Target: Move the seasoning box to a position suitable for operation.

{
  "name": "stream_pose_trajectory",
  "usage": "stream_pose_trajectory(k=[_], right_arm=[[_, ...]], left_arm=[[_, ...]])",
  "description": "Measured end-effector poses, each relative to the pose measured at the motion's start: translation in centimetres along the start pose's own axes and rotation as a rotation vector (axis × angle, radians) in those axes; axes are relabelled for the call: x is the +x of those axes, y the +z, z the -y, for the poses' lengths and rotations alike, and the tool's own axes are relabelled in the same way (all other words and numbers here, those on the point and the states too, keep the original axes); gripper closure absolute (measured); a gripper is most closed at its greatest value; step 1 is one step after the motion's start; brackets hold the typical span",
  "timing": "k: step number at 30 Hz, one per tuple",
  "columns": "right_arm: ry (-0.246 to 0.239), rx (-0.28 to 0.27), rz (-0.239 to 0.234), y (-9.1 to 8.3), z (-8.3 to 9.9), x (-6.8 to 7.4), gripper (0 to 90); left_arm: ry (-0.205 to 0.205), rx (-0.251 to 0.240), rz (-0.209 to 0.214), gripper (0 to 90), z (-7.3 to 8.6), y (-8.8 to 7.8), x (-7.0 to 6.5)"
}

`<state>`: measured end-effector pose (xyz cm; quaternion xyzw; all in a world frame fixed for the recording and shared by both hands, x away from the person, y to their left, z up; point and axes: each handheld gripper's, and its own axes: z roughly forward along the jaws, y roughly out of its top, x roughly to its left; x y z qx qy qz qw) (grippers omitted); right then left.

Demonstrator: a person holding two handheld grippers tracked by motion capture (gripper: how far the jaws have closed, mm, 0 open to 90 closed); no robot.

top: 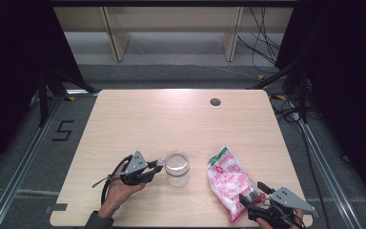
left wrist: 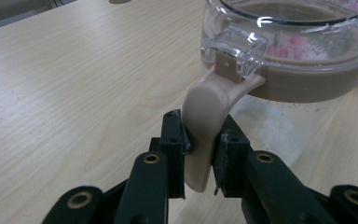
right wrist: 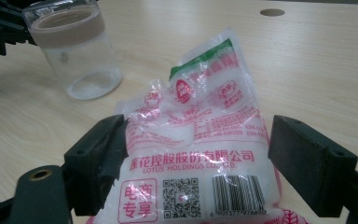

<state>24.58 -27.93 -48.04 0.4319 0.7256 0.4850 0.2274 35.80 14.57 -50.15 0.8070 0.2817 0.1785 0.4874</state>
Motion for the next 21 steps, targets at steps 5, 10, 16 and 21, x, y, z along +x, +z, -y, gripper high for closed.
stream_pose_trajectory(k=[5, 10, 16, 21], right_arm=[[0.017, 0.004, -0.004, 0.0, 0.0, 0.2, 20.3], [0.025, 0.004, -0.001, 0.0, 0.0, 0.3, 20.3], [0.031, 0.000, 0.000, 0.0, 0.0, 0.3, 20.3], [0.011, -0.014, -0.003, 0.2, 0.0, 0.2, 20.3]], left_arm=[[-0.008, 0.008, 0.018, 75.2, 0.0, -0.1, -0.5], [0.007, 0.006, 0.034, 74.8, 0.0, 0.0, -0.9], [0.012, 0.016, 0.044, 74.4, -0.1, 0.1, -1.4], [0.004, -0.003, 0.069, 74.2, -0.3, 0.6, -1.9]])
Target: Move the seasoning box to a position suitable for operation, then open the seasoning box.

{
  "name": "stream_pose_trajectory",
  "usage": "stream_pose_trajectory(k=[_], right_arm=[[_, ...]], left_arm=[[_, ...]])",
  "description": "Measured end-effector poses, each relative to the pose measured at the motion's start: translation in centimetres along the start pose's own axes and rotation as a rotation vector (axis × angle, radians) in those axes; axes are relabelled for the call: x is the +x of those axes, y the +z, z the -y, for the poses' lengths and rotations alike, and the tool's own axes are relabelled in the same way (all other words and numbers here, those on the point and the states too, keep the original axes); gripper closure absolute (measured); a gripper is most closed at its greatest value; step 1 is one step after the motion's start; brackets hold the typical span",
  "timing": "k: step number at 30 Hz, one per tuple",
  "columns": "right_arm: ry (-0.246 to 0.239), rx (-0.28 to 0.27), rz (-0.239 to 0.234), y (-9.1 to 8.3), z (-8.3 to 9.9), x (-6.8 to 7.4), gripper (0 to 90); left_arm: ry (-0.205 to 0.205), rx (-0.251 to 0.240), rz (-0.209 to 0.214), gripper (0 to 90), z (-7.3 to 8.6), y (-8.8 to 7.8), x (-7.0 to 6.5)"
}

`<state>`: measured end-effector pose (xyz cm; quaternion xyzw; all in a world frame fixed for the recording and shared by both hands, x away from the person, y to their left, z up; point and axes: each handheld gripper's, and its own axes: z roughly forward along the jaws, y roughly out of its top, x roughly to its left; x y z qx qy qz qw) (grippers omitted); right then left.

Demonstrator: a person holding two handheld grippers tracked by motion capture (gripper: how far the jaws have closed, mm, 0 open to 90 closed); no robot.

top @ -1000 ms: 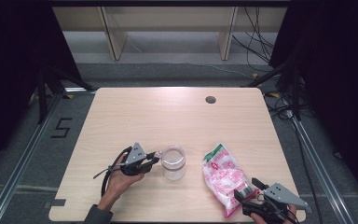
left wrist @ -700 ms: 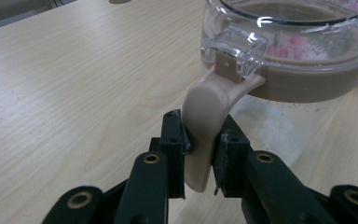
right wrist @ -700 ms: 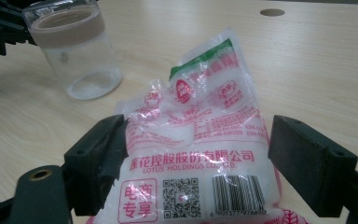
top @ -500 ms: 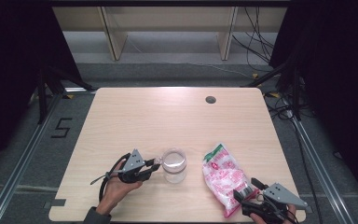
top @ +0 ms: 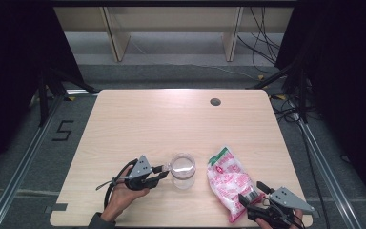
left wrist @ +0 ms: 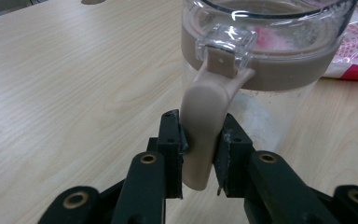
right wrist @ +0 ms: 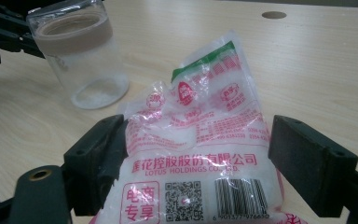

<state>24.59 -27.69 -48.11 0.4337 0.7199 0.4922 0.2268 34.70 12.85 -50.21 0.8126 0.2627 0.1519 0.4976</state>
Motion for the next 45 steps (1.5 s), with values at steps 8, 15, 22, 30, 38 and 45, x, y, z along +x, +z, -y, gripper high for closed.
stream_pose_trajectory(k=[8, 15, 22, 30, 38, 45], right_arm=[[-0.008, -0.005, -0.003, 0.0, 0.0, -0.1, 21.0], [-0.018, -0.015, -0.003, -0.1, -0.1, 0.0, 21.0], [-0.013, -0.018, -0.002, -0.1, 0.0, 0.1, 20.9], [-0.014, -0.014, -0.007, -0.1, 0.0, 0.0, 21.3], [-0.017, -0.014, -0.009, -0.1, 0.0, 0.0, 15.8], [-0.025, -0.013, -0.026, 0.0, 0.0, 0.1, 15.4]], left_arm=[[-0.010, -0.005, -0.005, 74.4, -0.2, 0.5, 0.0], [-0.016, -0.011, 0.001, 74.3, -0.2, 0.6, 0.0], [-0.021, 0.021, 0.043, 60.7, -0.1, 0.0, 0.1], [-0.052, 0.027, 0.049, 43.6, -0.8, -1.9, 0.7], [-0.047, -0.004, 0.047, 50.2, -1.5, -3.4, 0.6], [0.000, -0.053, 0.021, 71.7, -1.9, -4.1, 0.2]])
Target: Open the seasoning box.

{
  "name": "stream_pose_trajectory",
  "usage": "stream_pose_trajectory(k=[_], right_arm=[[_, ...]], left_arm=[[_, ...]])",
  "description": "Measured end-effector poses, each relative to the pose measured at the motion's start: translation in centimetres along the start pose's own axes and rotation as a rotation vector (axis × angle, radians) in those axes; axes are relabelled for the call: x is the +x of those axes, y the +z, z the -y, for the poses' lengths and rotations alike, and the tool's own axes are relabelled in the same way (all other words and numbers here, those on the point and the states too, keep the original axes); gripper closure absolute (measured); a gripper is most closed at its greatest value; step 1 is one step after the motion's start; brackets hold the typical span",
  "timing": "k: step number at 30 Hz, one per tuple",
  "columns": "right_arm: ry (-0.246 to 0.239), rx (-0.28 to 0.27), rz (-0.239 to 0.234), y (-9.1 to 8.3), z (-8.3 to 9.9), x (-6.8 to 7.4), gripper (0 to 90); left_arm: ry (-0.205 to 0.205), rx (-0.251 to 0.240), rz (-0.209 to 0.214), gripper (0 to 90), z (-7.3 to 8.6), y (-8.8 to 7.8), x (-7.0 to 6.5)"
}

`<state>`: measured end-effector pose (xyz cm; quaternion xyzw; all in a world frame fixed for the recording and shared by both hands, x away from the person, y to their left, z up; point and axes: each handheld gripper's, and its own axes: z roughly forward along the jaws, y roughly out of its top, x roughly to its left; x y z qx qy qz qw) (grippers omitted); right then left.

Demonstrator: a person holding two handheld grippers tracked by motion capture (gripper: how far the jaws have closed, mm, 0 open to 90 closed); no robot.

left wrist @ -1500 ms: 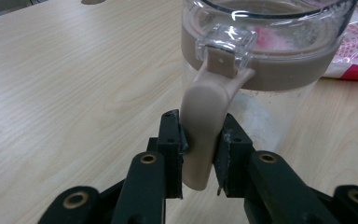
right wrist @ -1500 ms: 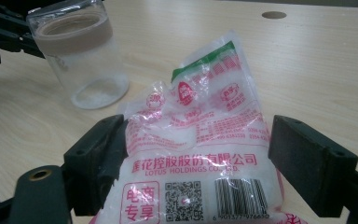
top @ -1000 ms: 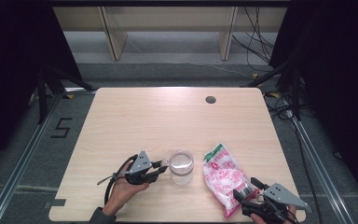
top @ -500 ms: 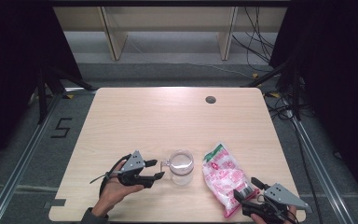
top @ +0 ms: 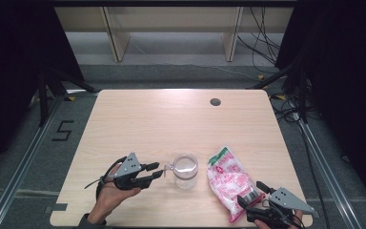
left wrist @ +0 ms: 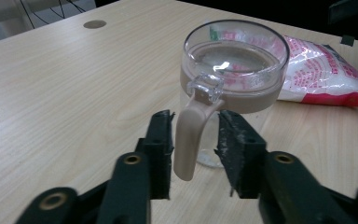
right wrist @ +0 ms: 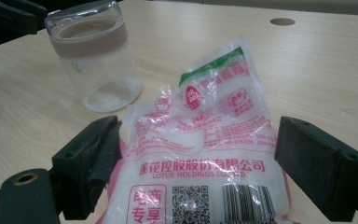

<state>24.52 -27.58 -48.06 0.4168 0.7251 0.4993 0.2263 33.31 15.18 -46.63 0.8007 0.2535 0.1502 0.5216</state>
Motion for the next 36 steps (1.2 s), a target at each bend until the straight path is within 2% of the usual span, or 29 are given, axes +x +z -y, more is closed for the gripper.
stream_pose_trajectory(k=[1, 2, 4, 5, 6, 7, 8, 9, 10, 13, 14, 15, 16, 17, 18, 19, 20, 21, 22, 23, 24, 25, 26, 29, 32, 34, 36], right_arm=[[0.024, 0.013, 0.002, -0.1, 0.0, 0.2, 15.6], [-0.010, 0.003, -0.006, 0.0, 0.0, 0.0, 16.9], [-0.026, 0.009, -0.005, 0.0, -0.1, 0.0, 17.8], [-0.006, 0.012, -0.014, 0.0, -0.1, 0.2, 19.2], [-0.004, 0.021, -0.013, 0.0, -0.1, 0.3, 20.1], [0.004, 0.014, -0.021, 0.0, -0.1, 0.4, 20.6], [-0.032, 0.014, -0.022, 0.1, -0.1, 0.1, 21.1], [-0.027, 0.015, -0.019, 0.1, -0.1, 0.2, 21.8], [0.002, 0.014, -0.020, 0.0, -0.1, 0.5, 22.3], [-0.010, 0.008, -0.020, -0.1, -0.1, 0.4, 24.3], [-0.028, 0.005, -0.019, 0.0, -0.2, 0.3, 24.7], [-0.023, 0.006, -0.022, 0.0, -0.2, 0.4, 25.2], [-0.034, -0.007, -0.031, 0.1, -0.2, 0.4, 25.7], [-0.038, 0.007, -0.026, 0.0, -0.2, 0.4, 26.2], [-0.016, 0.019, -0.032, 0.0, -0.2, 0.6, 26.3], [-0.041, 0.012, -0.033, 0.1, -0.2, 0.4, 26.3], [-0.034, 0.011, -0.034, 0.1, -0.2, 0.5, 26.3], [-0.033, 0.009, -0.034, 0.1, -0.2, 0.5, 26.6], [-0.034, 0.009, -0.035, 0.1, -0.2, 0.5, 27.0], [-0.034, 0.009, -0.036, 0.1, -0.2, 0.5, 27.5], [-0.034, 0.012, -0.036, 0.1, -0.2, 0.5, 27.6], [-0.038, 0.011, -0.036, 0.1, -0.2, 0.5, 27.8], [-0.044, 0.011, -0.034, 0.2, -0.2, 0.5, 27.8], [-0.044, 0.011, -0.035, 0.2, -0.2, 0.5, 28.2], [-0.041, 0.012, -0.038, 0.1, -0.2, 0.5, 29.6], [-0.044, 0.012, -0.043, 0.1, -0.2, 0.5, 31.1], [-0.044, 0.012, -0.044, 0.2, -0.2, 0.6, 31.8]], left_arm=[[-0.009, -0.010, -0.009, 74.3, 0.0, 0.0, -0.2], [0.003, -0.014, -0.015, 79.7, -0.1, 0.0, -0.1], [0.021, -0.032, -0.013, 82.0, -0.2, 0.0, -0.1], [-0.004, -0.044, -0.013, 84.0, -0.2, 0.0, -0.3], [-0.006, -0.045, -0.024, 84.6, -0.3, -0.1, -0.3], [0.010, -0.050, -0.015, 85.8, -0.4, -0.2, -0.1], [-0.006, -0.066, -0.008, 86.4, -0.5, -0.1, -0.2], [-0.037, -0.070, -0.019, 87.2, -0.5, -0.1, -0.4], [-0.035, -0.069, -0.011, 87.5, -0.6, -0.1, -0.4], [-0.036, -0.077, -0.007, 88.1, -0.8, 0.0, -0.5], [-0.024, -0.078, -0.005, 88.4, -0.9, 0.1, -0.5], [-0.045, -0.080, -0.008, 88.4, -0.9, 0.2, -0.6], [-0.038, -0.083, -0.005, 88.4, -1.0, 0.3, -0.5], [-0.051, -0.084, -0.002, 88.7, -1.1, 0.4, -0.6], [-0.054, -0.082, -0.003, 88.8, -1.2, 0.4, -0.6], [-0.053, -0.081, -0.005, 89.2, -1.3, 0.5, -0.6], [-0.050, -0.084, 0.003, 89.3, -1.3, 0.7, -0.5], [-0.038, -0.072, -0.009, 89.3, -1.4, 0.7, -0.5], [-0.049, -0.072, -0.009, 89.3, -1.5, 0.8, -0.6], [-0.040, -0.080, 0.004, 89.4, -1.6, 1.0, -0.5], [-0.055, -0.075, -0.003, 89.4, -1.6, 1.1, -0.6], [-0.041, -0.076, 0.000, 89.4, -1.7, 1.2, -0.6], [-0.052, -0.083, 0.007, 89.4, -1.8, 1.4, -0.6], [-0.049, -0.073, -0.003, 89.4, -2.0, 1.7, -0.6], [-0.027, -0.073, 0.009, 89.4, -2.0, 1.9, -0.5], [-0.050, -0.069, -0.001, 89.4, -2.1, 2.0, -0.6], [-0.045, -0.066, -0.007, 89.3, -2.1, 1.9, -0.5]])
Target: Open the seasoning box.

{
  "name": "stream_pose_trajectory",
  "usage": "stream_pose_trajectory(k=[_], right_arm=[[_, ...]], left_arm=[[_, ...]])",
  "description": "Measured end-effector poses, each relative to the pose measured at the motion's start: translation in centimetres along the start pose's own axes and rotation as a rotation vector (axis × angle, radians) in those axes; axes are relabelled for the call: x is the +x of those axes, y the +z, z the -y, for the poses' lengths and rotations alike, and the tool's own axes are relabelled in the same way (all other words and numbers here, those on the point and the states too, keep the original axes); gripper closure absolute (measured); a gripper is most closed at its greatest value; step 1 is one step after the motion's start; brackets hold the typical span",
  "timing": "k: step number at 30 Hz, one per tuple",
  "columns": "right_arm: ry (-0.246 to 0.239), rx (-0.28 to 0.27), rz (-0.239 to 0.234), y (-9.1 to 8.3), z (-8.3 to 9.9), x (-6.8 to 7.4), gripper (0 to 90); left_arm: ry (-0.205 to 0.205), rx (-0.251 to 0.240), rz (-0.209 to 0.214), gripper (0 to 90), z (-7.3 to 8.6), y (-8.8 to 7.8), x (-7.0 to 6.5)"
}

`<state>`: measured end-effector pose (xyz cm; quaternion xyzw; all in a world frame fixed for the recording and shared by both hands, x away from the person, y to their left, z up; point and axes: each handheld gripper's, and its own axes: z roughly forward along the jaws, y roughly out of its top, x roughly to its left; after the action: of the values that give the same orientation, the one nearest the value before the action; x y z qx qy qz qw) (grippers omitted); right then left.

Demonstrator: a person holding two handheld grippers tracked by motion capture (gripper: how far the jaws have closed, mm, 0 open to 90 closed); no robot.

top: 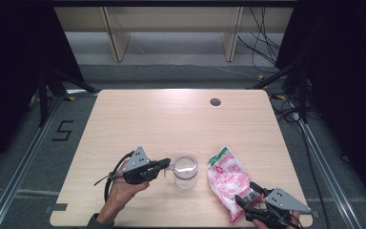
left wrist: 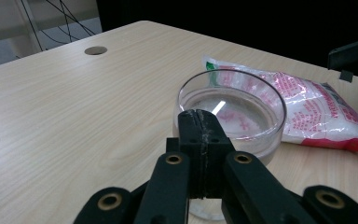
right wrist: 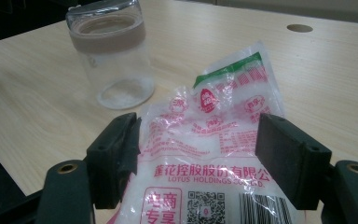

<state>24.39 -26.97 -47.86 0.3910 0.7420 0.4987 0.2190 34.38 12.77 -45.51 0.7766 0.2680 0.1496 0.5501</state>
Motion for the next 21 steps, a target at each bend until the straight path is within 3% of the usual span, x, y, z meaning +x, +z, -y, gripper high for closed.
stream_pose_trajectory(k=[2, 3, 8, 10, 12, 14, 16, 17, 21], right_arm=[[-0.008, 0.007, -0.005, 0.0, 0.0, 0.0, 33.8], [0.015, 0.001, -0.003, 0.0, 0.0, 0.2, 34.7], [-0.014, 0.002, -0.025, 0.2, -0.1, 0.2, 41.3], [0.008, 0.012, -0.046, 0.3, -0.3, 0.5, 44.2], [0.008, 0.027, -0.038, 0.3, -0.5, 0.8, 47.0], [-0.022, 0.000, -0.054, 0.7, -0.9, 0.7, 49.6], [0.006, 0.009, -0.068, 0.9, -1.2, 1.0, 51.5], [-0.025, 0.009, -0.081, 1.2, -1.4, 0.9, 52.4], [-0.036, 0.007, -0.101, 2.2, -2.2, 1.2, 57.7]], left_arm=[[0.003, 0.002, -0.001, 89.4, 0.0, 0.0, 0.1], [-0.003, 0.002, -0.004, 89.3, 0.0, -0.1, 0.0], [-0.010, 0.000, -0.010, 89.3, 0.0, -0.1, 0.0], [-0.010, 0.002, -0.009, 89.3, 0.0, -0.1, 0.0], [-0.012, -0.001, -0.007, 89.3, 0.0, -0.1, 0.1], [-0.014, -0.001, -0.008, 89.3, 0.0, -0.1, 0.1], [-0.011, 0.000, -0.012, 89.3, 0.0, -0.1, 0.1], [-0.014, 0.000, -0.013, 89.4, 0.0, -0.1, 0.1], [0.001, -0.005, -0.008, 89.2, 0.0, -0.1, 0.1]])
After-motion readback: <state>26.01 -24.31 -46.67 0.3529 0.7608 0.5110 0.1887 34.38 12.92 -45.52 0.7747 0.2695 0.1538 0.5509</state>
